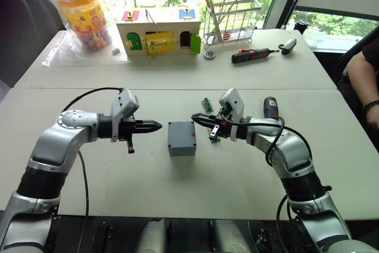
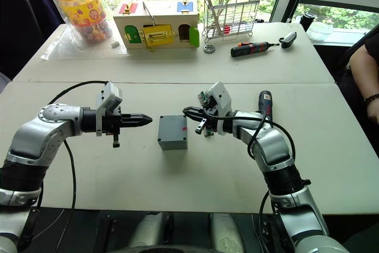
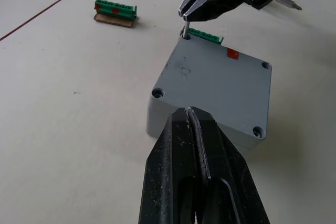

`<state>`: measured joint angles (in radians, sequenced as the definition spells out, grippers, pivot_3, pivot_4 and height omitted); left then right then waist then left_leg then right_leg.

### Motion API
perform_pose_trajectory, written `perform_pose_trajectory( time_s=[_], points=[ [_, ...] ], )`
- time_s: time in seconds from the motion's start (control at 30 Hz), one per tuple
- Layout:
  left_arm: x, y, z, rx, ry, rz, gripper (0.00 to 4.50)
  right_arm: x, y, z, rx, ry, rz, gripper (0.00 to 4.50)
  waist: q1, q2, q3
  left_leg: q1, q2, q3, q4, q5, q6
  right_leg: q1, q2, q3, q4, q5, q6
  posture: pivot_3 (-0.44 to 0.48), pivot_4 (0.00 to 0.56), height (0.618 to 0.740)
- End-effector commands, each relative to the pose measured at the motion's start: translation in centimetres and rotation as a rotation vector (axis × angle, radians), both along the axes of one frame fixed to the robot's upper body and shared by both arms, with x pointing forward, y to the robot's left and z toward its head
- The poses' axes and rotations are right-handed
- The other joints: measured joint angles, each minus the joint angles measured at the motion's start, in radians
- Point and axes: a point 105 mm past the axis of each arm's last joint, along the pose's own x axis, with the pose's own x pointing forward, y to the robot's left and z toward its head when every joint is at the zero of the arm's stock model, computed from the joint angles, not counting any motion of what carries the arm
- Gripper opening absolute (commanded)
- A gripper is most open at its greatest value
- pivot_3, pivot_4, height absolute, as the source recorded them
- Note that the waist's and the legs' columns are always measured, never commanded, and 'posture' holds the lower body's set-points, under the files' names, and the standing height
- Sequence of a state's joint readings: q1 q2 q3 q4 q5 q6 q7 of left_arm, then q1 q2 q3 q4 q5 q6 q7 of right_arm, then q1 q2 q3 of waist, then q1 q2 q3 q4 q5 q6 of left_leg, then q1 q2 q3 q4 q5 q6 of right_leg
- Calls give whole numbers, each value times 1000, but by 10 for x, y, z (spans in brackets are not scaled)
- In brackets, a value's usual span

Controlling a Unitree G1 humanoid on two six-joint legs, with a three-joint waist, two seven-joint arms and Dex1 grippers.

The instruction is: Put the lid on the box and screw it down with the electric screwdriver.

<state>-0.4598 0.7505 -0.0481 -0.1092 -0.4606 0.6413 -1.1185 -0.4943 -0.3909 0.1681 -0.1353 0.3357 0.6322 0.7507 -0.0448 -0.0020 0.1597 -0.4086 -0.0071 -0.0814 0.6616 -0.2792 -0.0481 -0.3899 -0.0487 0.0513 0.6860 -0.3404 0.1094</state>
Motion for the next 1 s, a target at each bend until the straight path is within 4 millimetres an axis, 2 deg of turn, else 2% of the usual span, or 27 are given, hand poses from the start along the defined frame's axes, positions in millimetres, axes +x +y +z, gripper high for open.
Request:
perform_pose_trajectory(
  time_s=[0.03,0.37,0.47,0.63,0.7,0.8,0.9,1.0],
  points=[
    [0,-1,7,1,-34,-8,0,3,-1,15,21,-44,-1,41,0,0,0,0,0,0,0,0,0,0,0,0,0,0,0,0,150,740],
    [0,-6,10,-17,-39,-17,0,-6,7,5,9,-3,43,41,0,0,0,0,0,0,0,0,0,0,0,0,0,0,0,0,150,740],
    [0,-10,14,-49,-43,-21,0,-6,6,5,10,1,38,898,0,0,0,0,0,0,0,0,0,0,0,0,0,0,0,0,150,740],
    [-1,-18,17,-95,-39,-29,0,-2,-1,14,19,-21,7,3319,0,0,0,0,0,0,0,0,0,0,0,0,0,0,0,0,150,740],
    [-1,-24,16,-112,-33,-24,0,-2,-8,23,28,-35,-13,3319,1,0,0,0,0,0,0,0,0,0,0,0,0,0,0,0,150,740],
    [0,-41,21,-189,-51,-12,0,4,-36,50,67,-83,-149,3319,5,0,0,0,0,0,0,0,0,0,0,0,0,0,0,0,150,740],
    [-12,-60,23,-244,-37,-67,0,2,-74,65,26,-63,-281,3319,10,0,0,-1,-1,0,1,0,0,0,-2,0,-1,0,0,0,150,740],
    [-29,-80,15,-213,-25,-148,0,-7,-111,69,-83,-6,-384,4160,11,0,0,-1,-1,0,0,0,0,1,-2,0,-1,0,0,0,150,740]
  ],
)
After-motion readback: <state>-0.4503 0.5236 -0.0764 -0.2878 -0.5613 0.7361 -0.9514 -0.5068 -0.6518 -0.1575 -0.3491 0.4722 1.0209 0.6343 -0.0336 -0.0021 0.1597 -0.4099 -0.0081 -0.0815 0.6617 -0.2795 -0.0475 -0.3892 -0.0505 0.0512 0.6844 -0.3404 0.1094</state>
